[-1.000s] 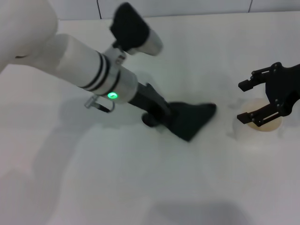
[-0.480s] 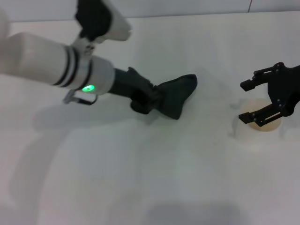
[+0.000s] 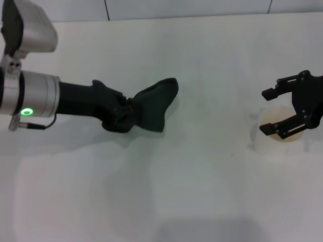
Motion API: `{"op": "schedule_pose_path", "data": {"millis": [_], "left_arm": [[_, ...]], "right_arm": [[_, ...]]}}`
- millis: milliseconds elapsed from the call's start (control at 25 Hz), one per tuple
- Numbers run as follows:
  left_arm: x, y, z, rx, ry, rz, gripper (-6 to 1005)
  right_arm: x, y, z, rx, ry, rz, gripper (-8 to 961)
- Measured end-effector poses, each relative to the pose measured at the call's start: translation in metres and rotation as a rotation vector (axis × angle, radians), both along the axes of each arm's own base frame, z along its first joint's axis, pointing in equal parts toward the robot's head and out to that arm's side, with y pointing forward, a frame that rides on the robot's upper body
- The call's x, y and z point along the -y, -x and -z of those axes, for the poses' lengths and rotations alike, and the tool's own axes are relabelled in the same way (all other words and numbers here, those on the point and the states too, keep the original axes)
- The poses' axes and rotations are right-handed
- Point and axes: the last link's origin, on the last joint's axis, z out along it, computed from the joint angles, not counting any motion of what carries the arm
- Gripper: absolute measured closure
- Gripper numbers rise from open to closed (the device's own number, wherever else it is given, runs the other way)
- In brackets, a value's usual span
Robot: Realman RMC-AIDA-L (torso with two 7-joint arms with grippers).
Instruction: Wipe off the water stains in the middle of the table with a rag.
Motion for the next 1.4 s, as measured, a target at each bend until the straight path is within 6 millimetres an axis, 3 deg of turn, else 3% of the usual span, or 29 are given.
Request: {"op": "schedule_pose_path", "data": {"millis": [360,800,1040,1400], "left_arm": [[0.022,0.003,0.002,0.059,0.084,0.112,776],[0.047,0.033,-0.050,0.195,-0.028,0.220,349],[0.067,0.057,-0.078,0.213,-0.104,0.245,332],[0.077,0.072,-0.091,0.200,-0.146,0.236,330]], "right_arm": [[0.001,0.002,0.000,-0.023,0.004,-0.005,99],[0.005,0.003,-0.005,-0.057,0.007,-0.006,99],[0.008,0.000,-0.011,-0.060,-0.012,0.002,99],[0.011,-0.002,-0.017,-0.053,-0.038,0.012,99]]}}
